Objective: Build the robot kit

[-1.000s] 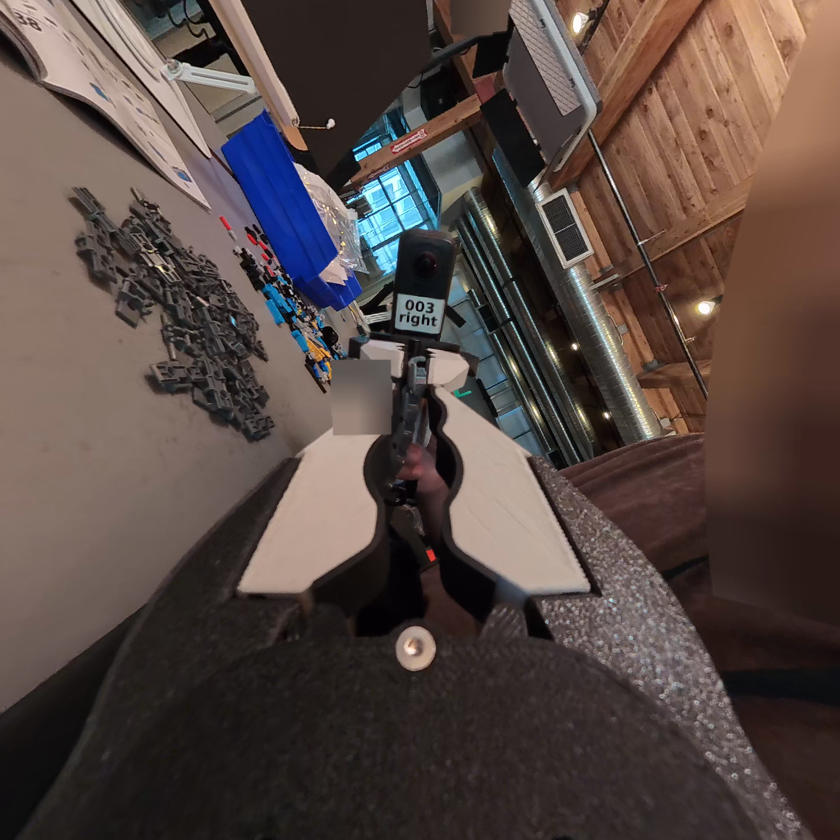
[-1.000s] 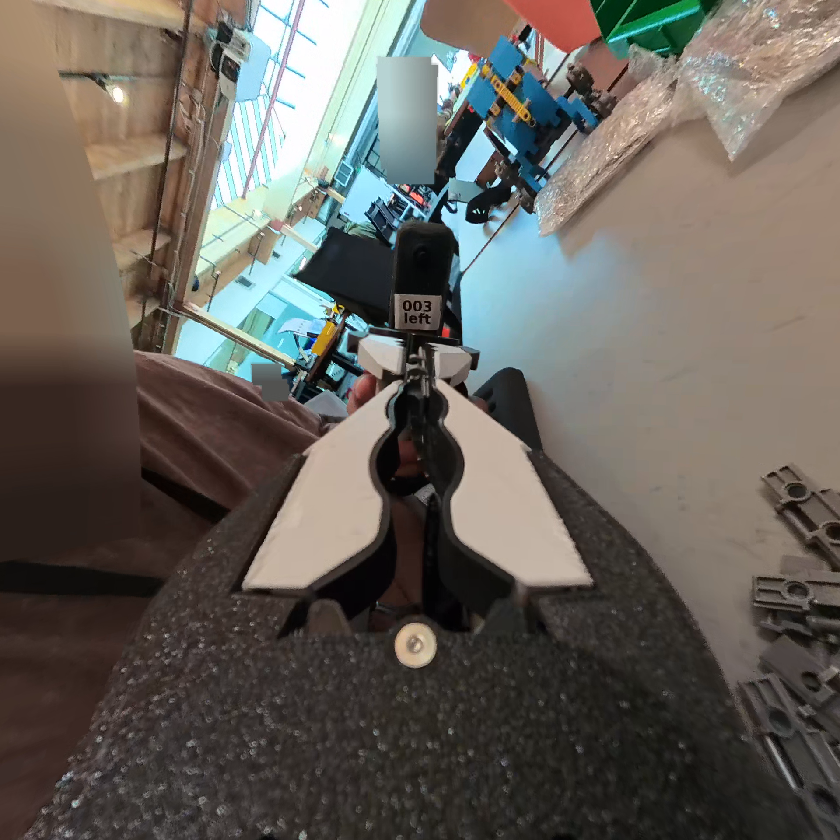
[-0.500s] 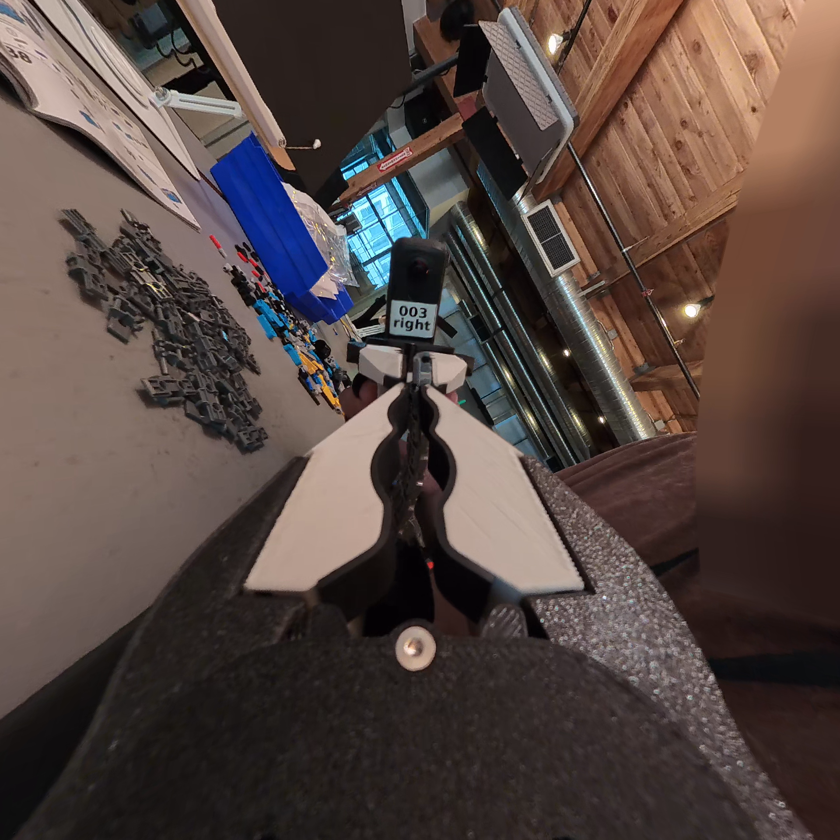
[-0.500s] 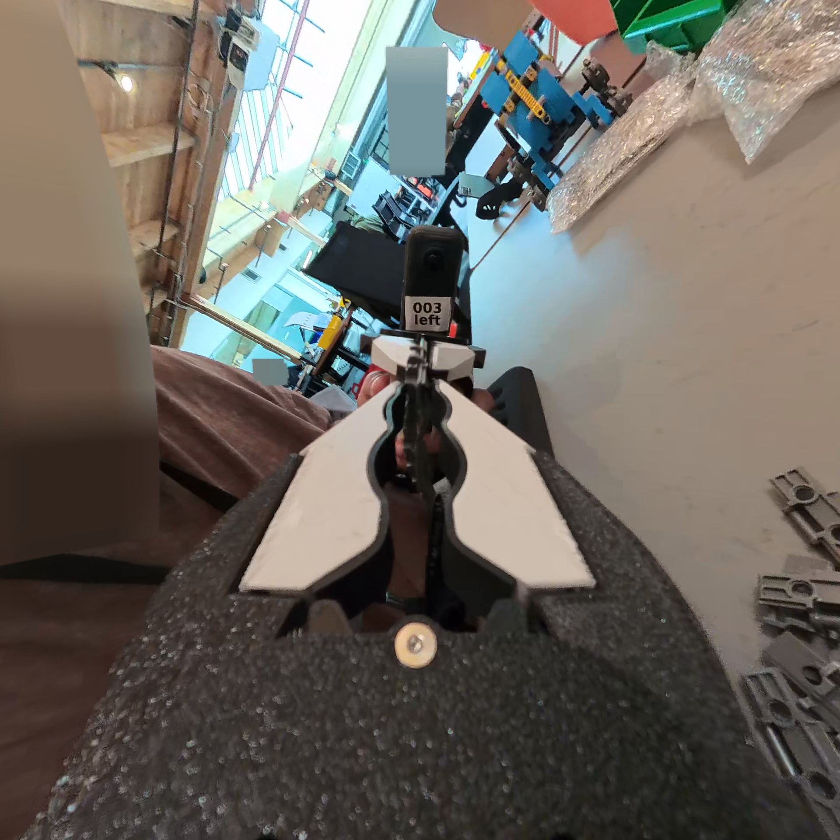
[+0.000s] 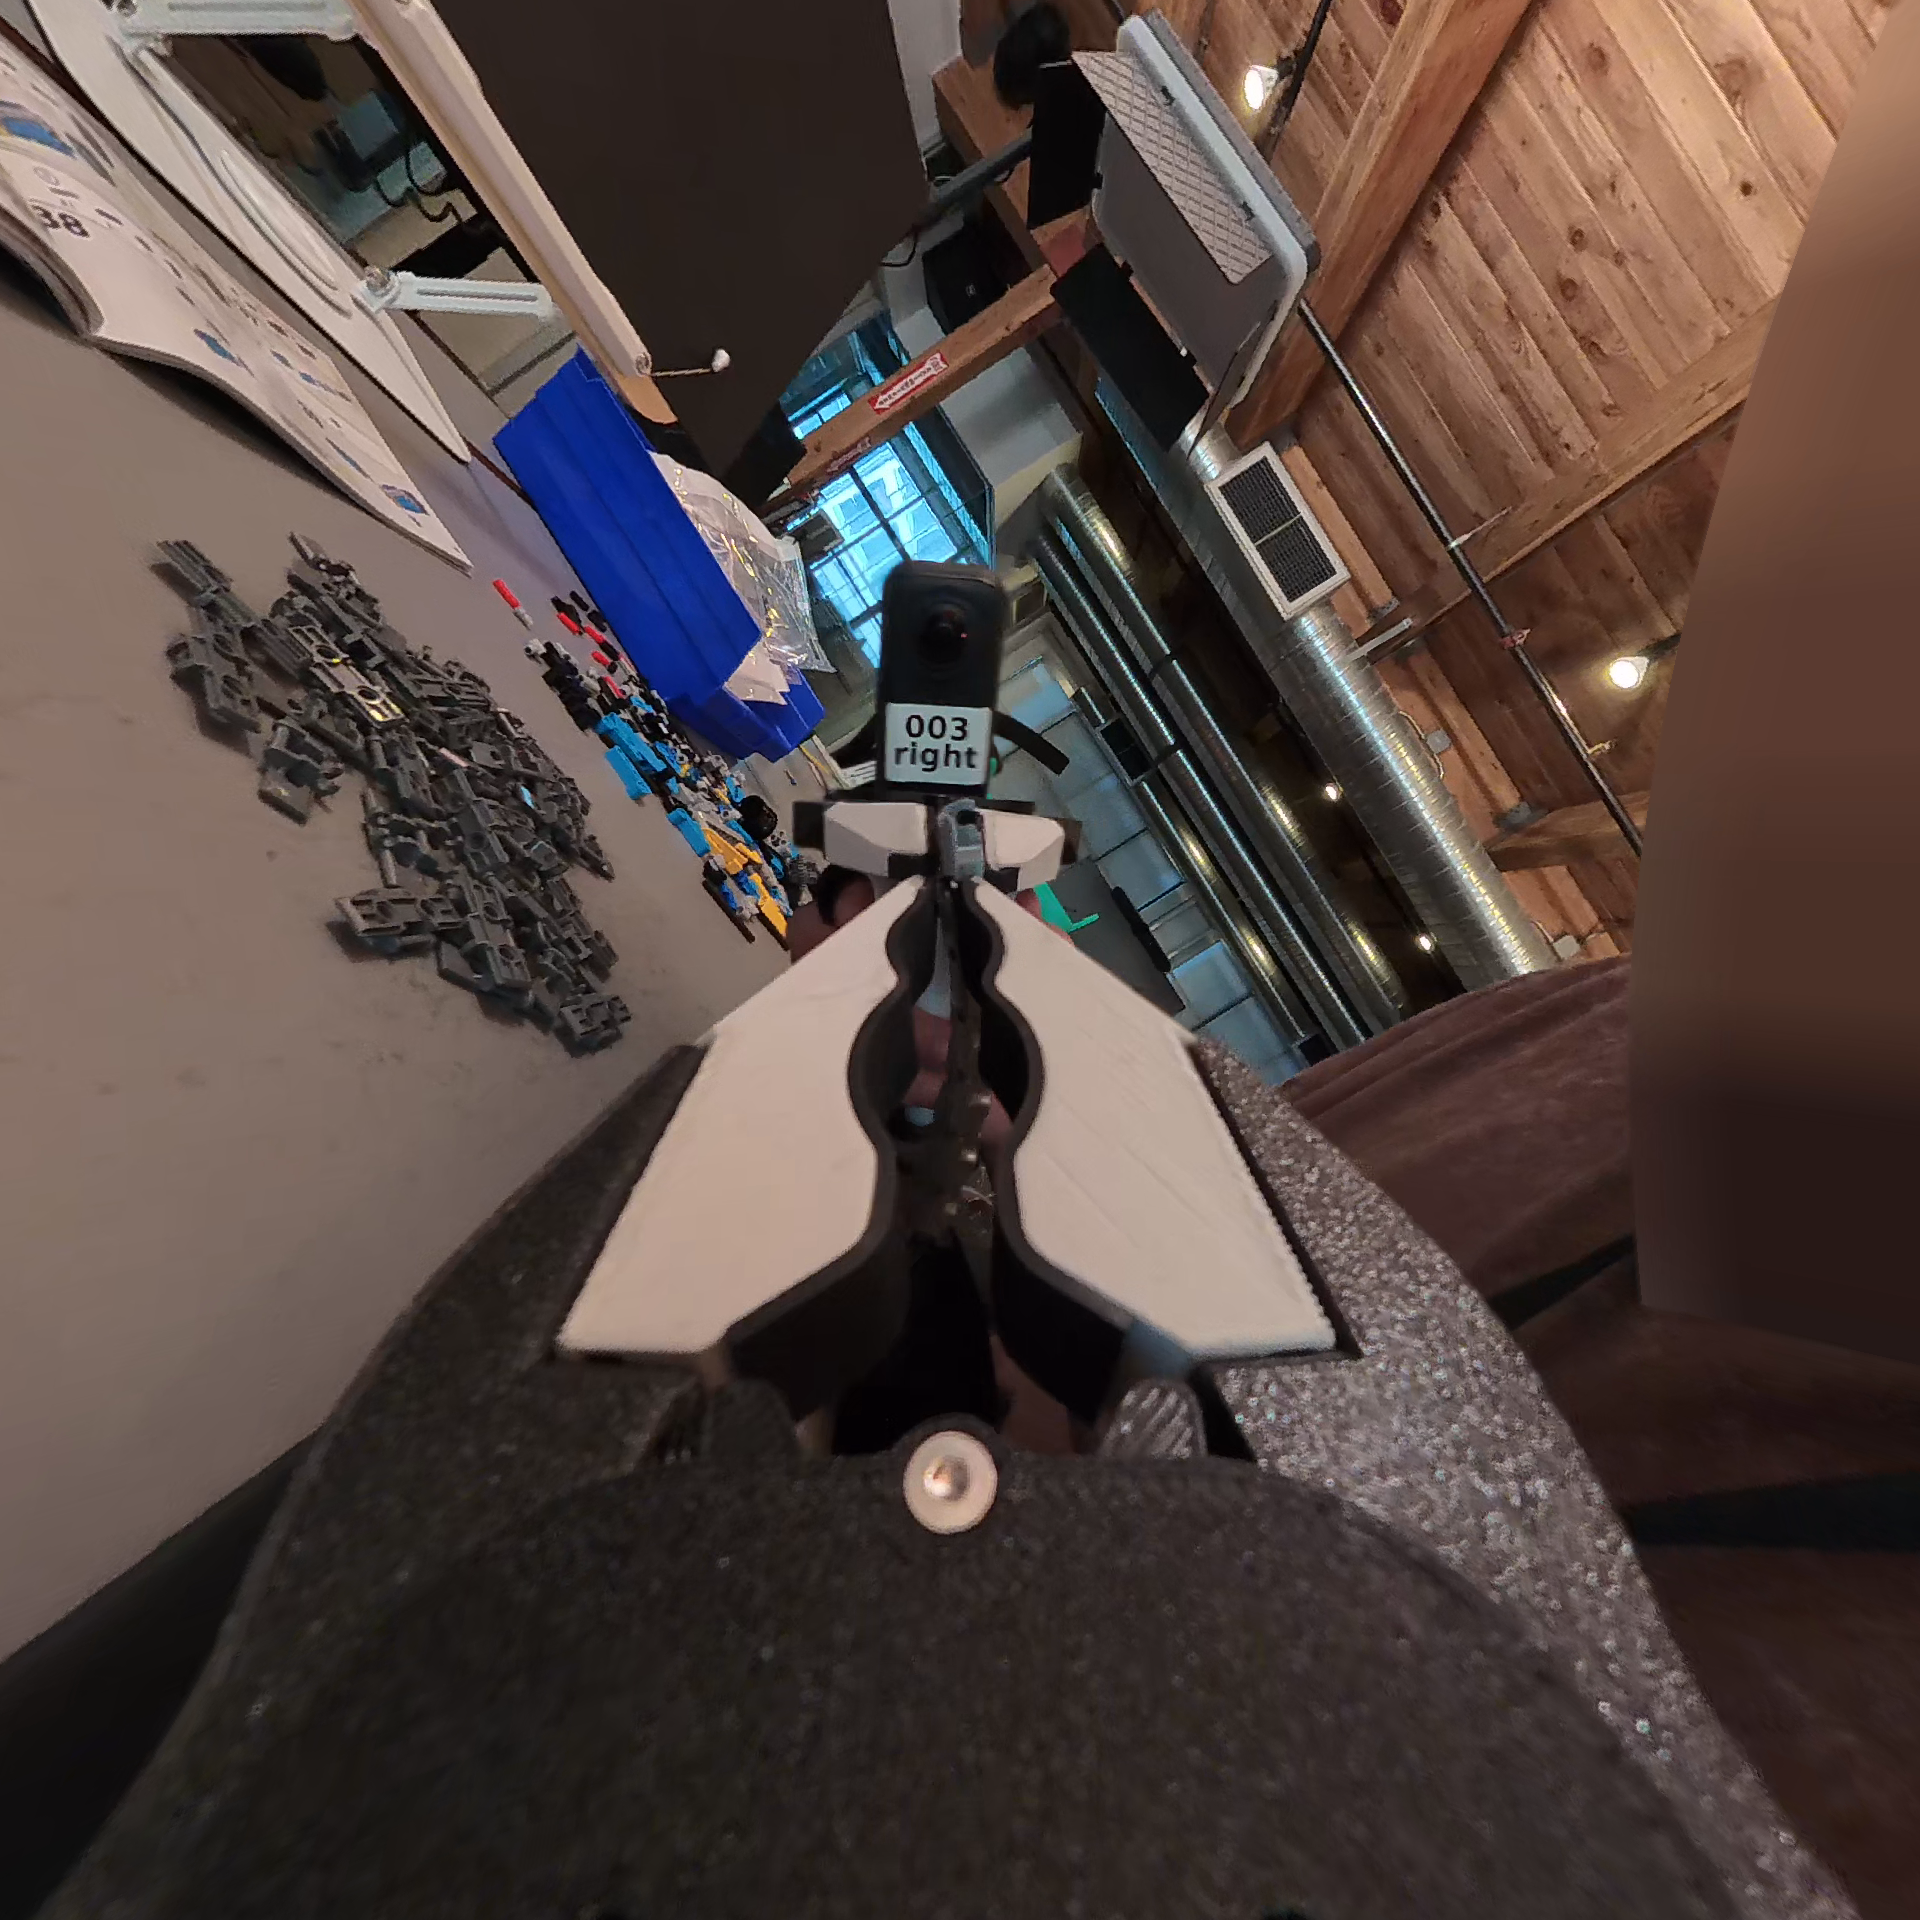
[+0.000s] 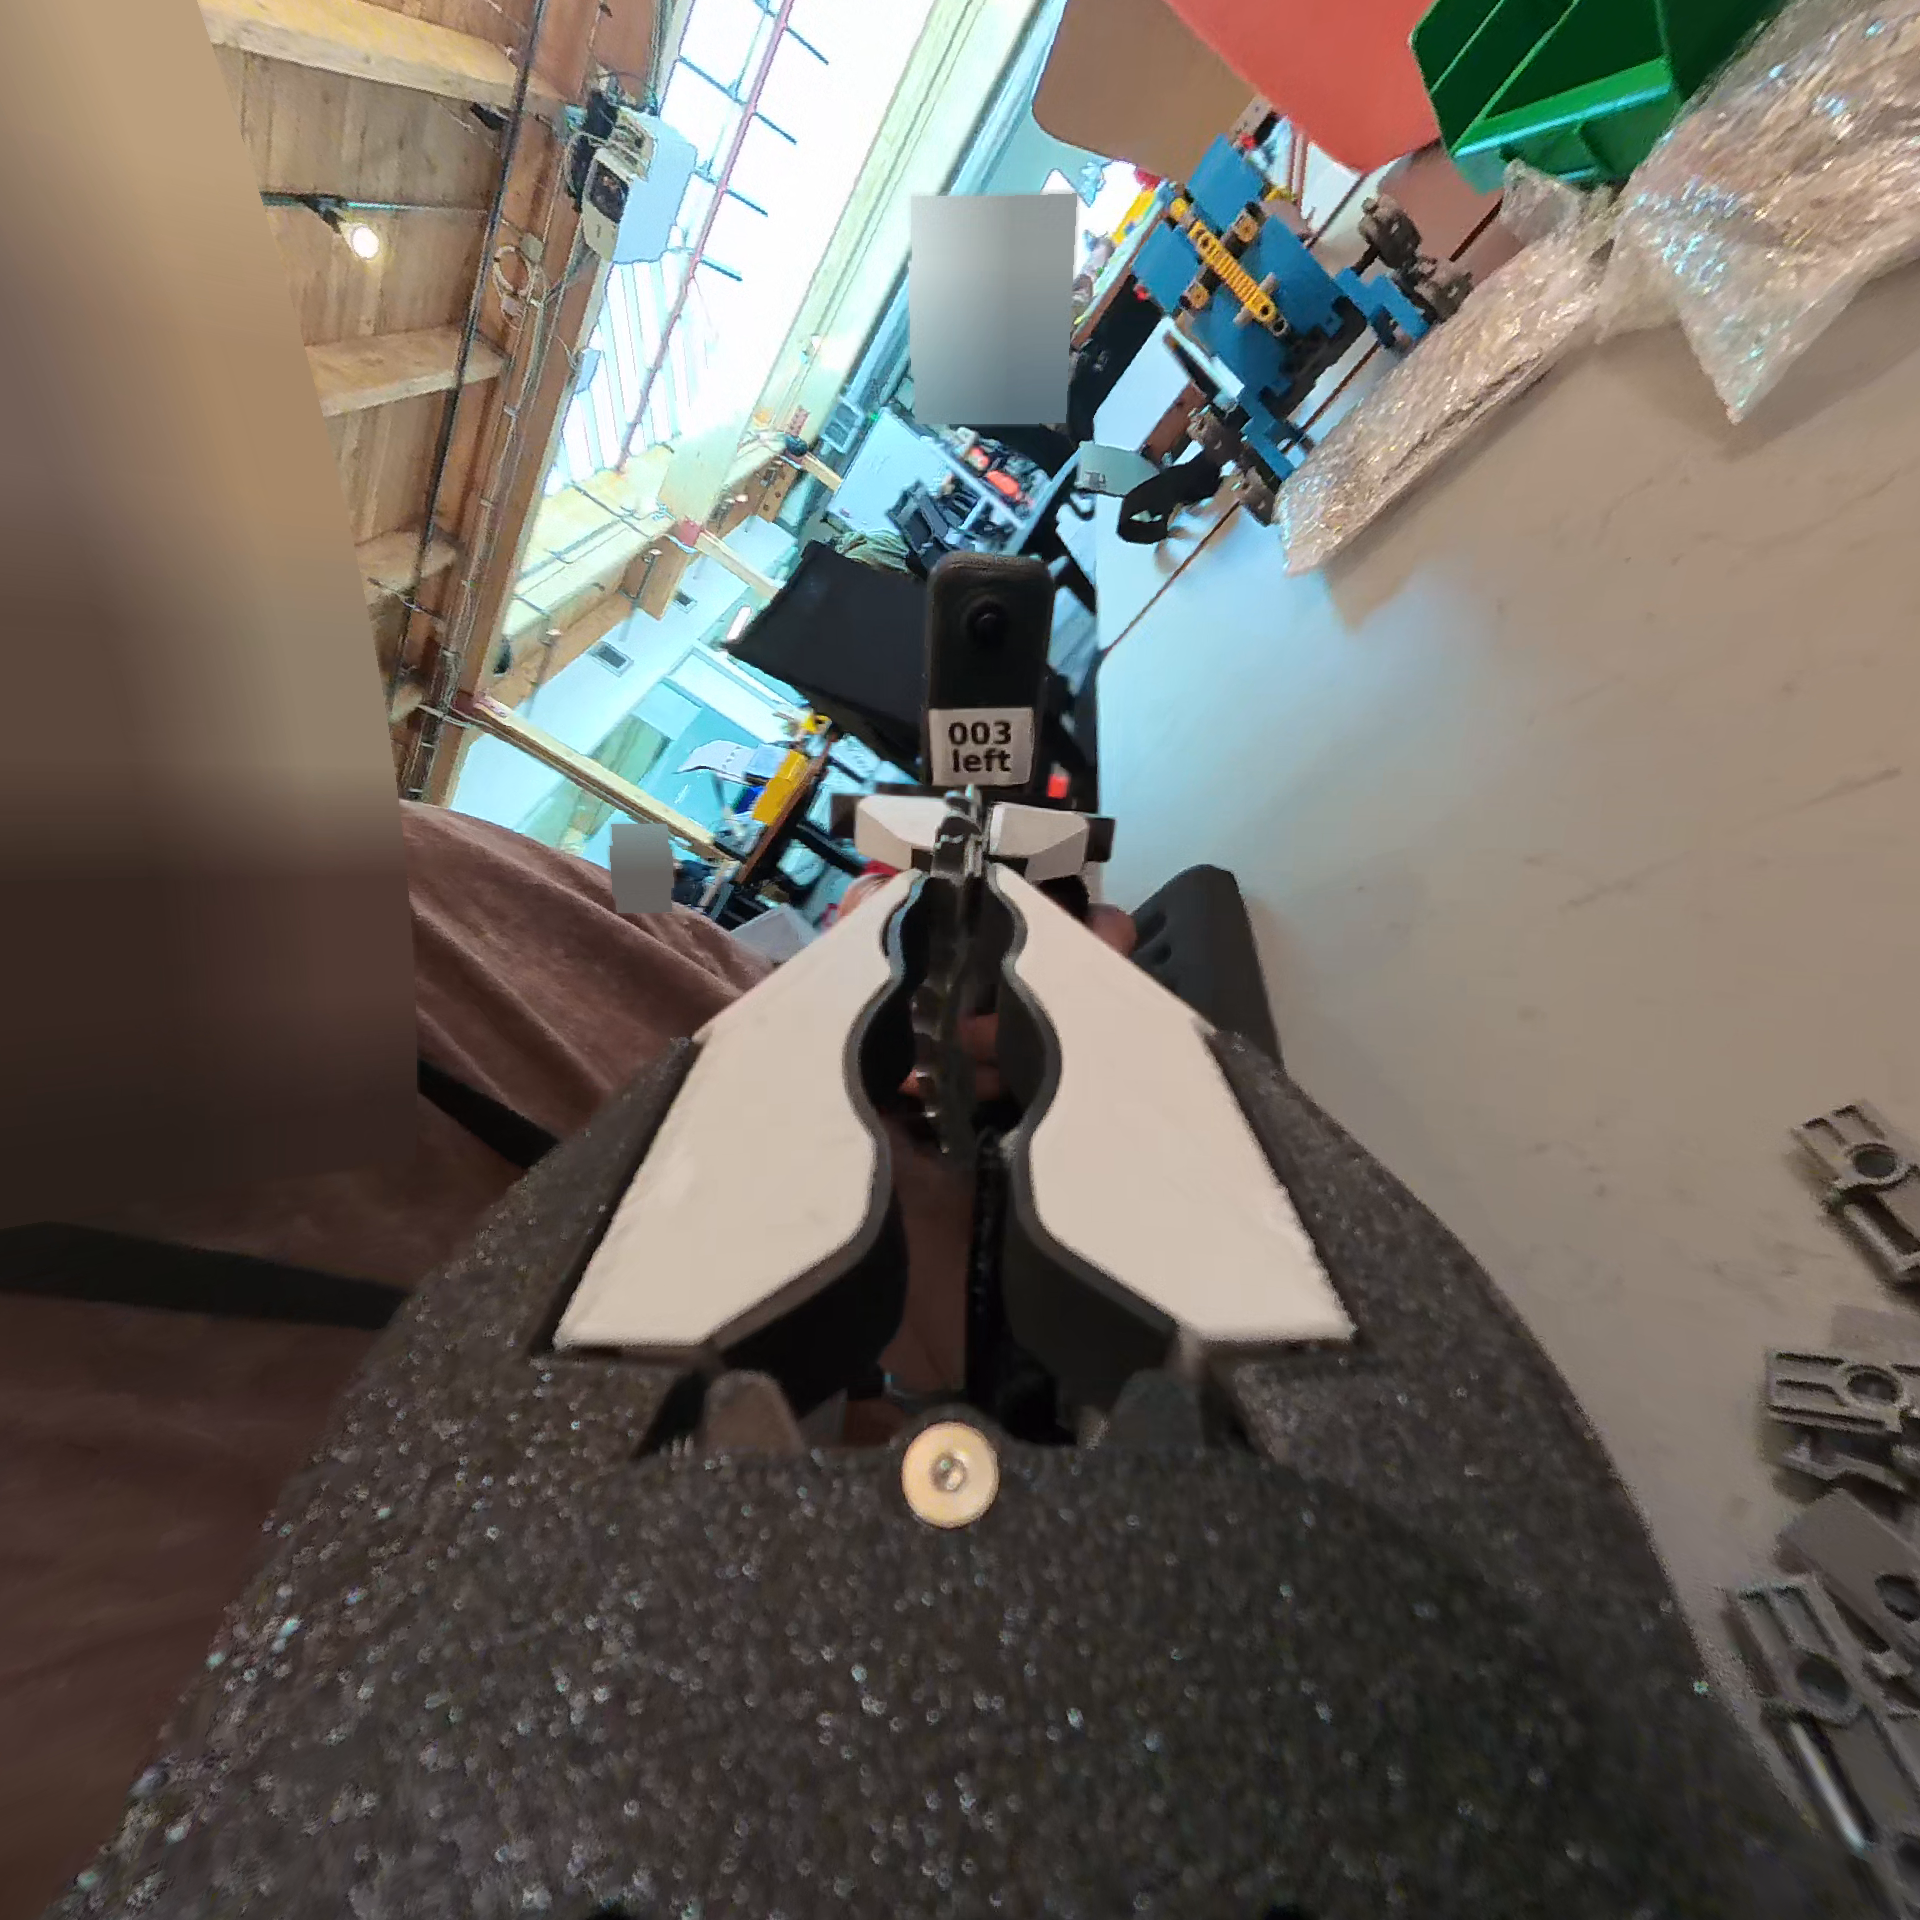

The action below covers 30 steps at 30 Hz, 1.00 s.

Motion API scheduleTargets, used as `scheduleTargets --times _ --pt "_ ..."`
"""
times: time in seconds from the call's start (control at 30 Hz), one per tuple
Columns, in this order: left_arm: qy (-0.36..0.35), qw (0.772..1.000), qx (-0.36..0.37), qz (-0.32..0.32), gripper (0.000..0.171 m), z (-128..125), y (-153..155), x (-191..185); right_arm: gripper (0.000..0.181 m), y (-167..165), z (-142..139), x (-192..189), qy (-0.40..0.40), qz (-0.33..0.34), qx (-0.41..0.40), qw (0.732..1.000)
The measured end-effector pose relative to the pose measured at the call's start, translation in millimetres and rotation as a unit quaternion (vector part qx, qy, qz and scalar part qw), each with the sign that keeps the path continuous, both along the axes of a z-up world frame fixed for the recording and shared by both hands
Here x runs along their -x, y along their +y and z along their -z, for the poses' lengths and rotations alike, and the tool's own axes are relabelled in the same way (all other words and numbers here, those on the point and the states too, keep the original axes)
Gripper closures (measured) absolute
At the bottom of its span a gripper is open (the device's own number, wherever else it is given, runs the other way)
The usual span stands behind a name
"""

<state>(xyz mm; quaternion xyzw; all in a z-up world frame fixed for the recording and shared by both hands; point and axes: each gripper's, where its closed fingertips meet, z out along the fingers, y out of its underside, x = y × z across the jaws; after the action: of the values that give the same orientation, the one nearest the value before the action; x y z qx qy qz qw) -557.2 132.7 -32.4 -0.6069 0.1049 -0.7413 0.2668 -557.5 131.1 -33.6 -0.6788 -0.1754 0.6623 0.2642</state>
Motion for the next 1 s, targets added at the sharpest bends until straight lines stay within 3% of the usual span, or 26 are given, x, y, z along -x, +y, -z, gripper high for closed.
scheduleTargets --times 0.2,0.57,0.6,0.67,0.8,1.0 --pt "0.002 1.0 -0.011 0.003 0.17 -0.5 -3.6 -2.7 0.174 -3.9 -0.3 -2.7 0.062 -0.019 0.049 0.997" --pt "0.016 0.999 0.02 0.022 0.164 4.0 0.3 -5.2 0.174 -0.3 3.5 -5.9 -0.076 0.0 -0.065 0.995" --pt "-0.001 0.999 0.018 0.026 0.155 -0.6 -0.4 -2.7 0.175 0.1 2.6 -5.6 -0.078 0.002 -0.068 0.995" --pt "-0.011 0.999 0.026 0.017 0.153 -2.3 5.1 3.6 0.175 -0.7 -1.4 -5.8 -0.062 0.002 -0.064 0.996" --pt "0.017 0.999 -0.016 0.022 0.149 -2.4 0.5 2.0 0.174 -2.8 5.7 -5.1 -0.068 0.001 -0.059 0.996" --pt "0.032 0.998 -0.034 0.044 0.163 -0.1 -6.2 -3.4 0.174 -8.2 4.5 1.0 -0.067 -0.012 -0.063 0.996"
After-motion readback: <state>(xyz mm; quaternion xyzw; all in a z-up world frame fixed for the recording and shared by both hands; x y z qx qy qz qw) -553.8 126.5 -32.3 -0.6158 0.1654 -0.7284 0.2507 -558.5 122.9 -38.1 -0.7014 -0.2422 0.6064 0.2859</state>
